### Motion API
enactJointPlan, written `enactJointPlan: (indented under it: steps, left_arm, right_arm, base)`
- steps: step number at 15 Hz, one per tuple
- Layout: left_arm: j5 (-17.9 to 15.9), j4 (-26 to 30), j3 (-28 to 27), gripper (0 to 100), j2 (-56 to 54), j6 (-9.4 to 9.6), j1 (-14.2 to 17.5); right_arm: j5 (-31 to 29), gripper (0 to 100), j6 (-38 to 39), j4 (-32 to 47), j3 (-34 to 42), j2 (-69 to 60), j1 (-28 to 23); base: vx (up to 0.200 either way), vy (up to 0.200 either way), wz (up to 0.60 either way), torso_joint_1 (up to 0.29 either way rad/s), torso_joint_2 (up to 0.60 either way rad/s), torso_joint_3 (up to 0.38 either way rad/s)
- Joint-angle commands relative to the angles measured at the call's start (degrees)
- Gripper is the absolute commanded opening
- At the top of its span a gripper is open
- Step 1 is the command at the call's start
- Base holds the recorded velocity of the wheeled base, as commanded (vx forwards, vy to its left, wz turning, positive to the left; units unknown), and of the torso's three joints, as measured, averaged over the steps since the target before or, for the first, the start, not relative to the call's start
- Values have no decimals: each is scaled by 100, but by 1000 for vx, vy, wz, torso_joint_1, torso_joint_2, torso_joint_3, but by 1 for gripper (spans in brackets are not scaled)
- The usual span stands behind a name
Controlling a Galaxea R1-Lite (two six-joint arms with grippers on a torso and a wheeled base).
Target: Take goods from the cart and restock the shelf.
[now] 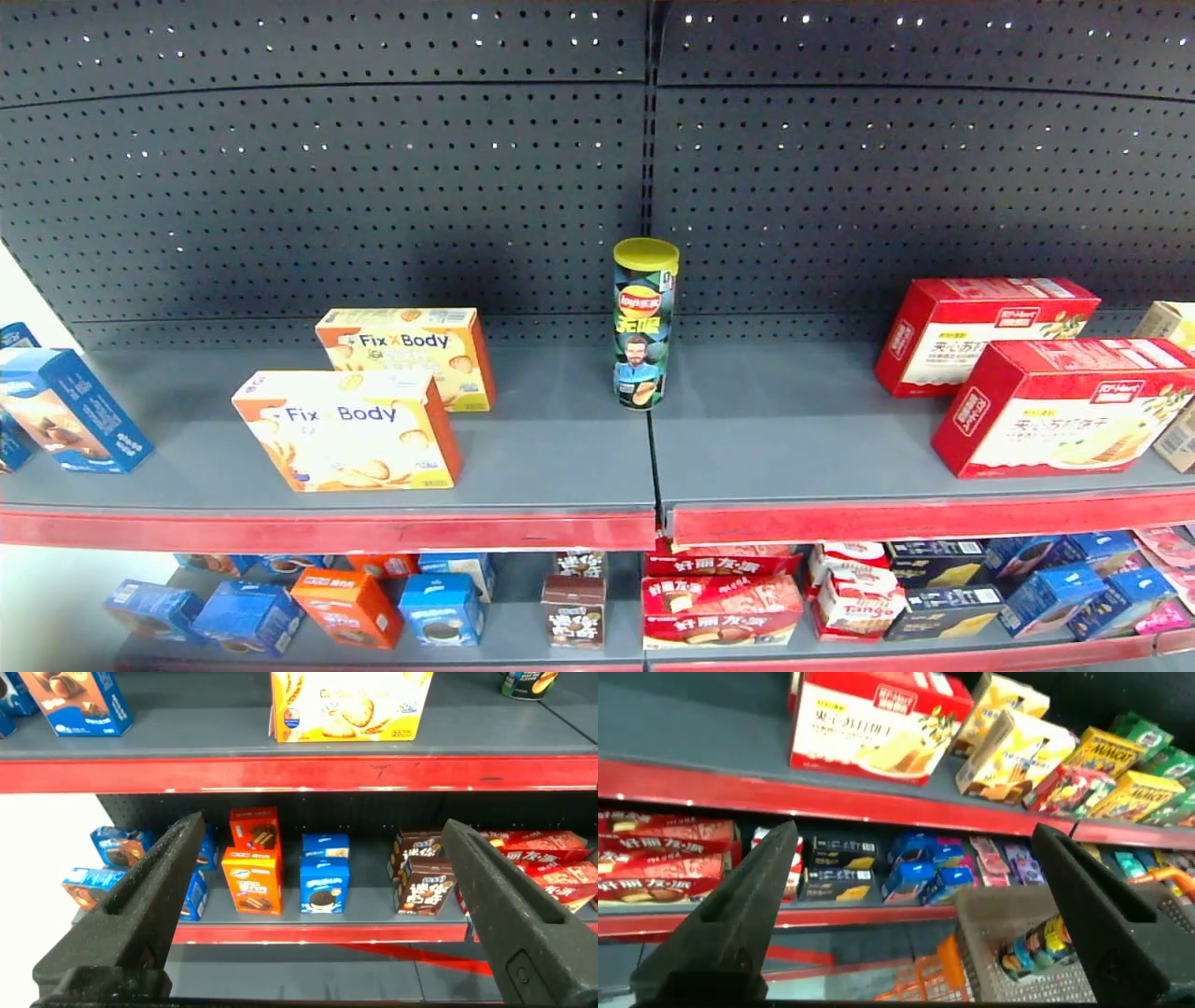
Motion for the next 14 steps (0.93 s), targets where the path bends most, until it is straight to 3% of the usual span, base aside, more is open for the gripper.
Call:
enactJointPlan:
  steps: [1, 5, 13, 14]
  left_arm:
    - [2, -1, 1, 100, 0, -1, 8]
    - [-33, -1, 1, 100, 0, 95, 8]
    - [-42, 8, 1, 100, 0, 104, -1]
    - [-42, 8, 1, 100, 0, 104, -1]
  right_arm:
    - [2, 100, -10, 6, 295, -460, -10]
    - [-7, 100, -46, 41, 524, -1013, -1]
    - [2, 100, -116, 23, 541, -1216, 34]
    - [2, 100, -186, 23, 603, -1277, 43]
  base:
    - [0, 0, 0, 0, 0, 0]
    - [0, 0, 0, 0, 0, 0]
    - [0, 0, -600, 1, 2, 0]
    - [0, 0, 0, 0, 0, 0]
